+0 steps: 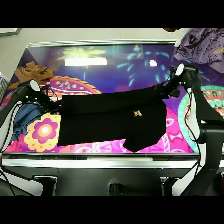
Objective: Fold the clothes and pants, and hang the long-sleeved shirts on hangers.
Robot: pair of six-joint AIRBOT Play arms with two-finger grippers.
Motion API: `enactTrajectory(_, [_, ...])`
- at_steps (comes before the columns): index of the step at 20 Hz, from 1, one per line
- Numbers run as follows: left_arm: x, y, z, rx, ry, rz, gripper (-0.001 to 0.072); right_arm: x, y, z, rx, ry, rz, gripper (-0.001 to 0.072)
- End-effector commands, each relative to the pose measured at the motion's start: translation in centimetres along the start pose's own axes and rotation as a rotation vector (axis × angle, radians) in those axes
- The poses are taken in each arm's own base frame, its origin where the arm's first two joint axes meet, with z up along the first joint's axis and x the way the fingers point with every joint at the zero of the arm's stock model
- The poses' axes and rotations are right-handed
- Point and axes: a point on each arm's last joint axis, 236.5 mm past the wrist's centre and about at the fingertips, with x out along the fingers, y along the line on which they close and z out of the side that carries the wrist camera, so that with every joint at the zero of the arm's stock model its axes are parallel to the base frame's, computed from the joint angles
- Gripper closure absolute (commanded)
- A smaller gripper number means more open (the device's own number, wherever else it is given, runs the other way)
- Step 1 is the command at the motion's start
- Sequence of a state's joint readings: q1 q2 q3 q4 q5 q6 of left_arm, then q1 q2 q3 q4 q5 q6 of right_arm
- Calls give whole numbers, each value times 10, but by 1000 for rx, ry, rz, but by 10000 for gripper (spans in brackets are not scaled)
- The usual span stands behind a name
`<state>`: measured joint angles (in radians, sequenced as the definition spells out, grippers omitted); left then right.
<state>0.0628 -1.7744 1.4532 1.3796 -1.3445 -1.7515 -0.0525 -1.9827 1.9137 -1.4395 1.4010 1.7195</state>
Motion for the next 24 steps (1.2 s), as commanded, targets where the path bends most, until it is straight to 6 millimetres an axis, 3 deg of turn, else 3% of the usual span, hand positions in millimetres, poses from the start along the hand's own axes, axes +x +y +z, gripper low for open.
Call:
enactTrajectory(1, [9,0,-2,-28,17,1,597,14,1,-7,-1,46,10,664])
enactTrajectory(2, [9,-1,2,-43,1,-2,457,15,3,-8,-4,48,16,597])
enactTrajectory(4, [4,-3,8,-47,-20,-7,93,14,8,-8,-28,49,39,387])
enactTrajectory(6, [-16,-5,17,-45,-59,-17,32,4,10,-11,-52,51,45,367])
enactTrajectory(8, [-50,4,28,-52,-120,-13,33,-23,5,-8,-68,13,62,342])
enactTrajectory(10, [-86,28,25,-66,-166,17,34,-63,-14,-6,-64,-33,98,330])
enactTrajectory(12, [-108,60,5,-89,-172,65,35,-92,-40,-12,-20,-73,177,331])
enactTrajectory(14, [-112,85,-25,-142,-173,69,36,-96,-72,-50,85,-34,256,330])
enactTrajectory(16, [-102,96,-61,-198,-176,32,36,-82,-88,-105,178,35,317,329])
enactTrajectory(20, [-80,79,-108,-292,-232,-139,36,-45,-70,-210,243,135,372,329])
enactTrajectory(22, [-72,68,-121,-312,-249,-194,37,-29,-60,-248,271,173,389,277])
enactTrajectory(24, [-67,61,-129,-322,-241,-230,36,-16,-51,-271,285,188,416,275])
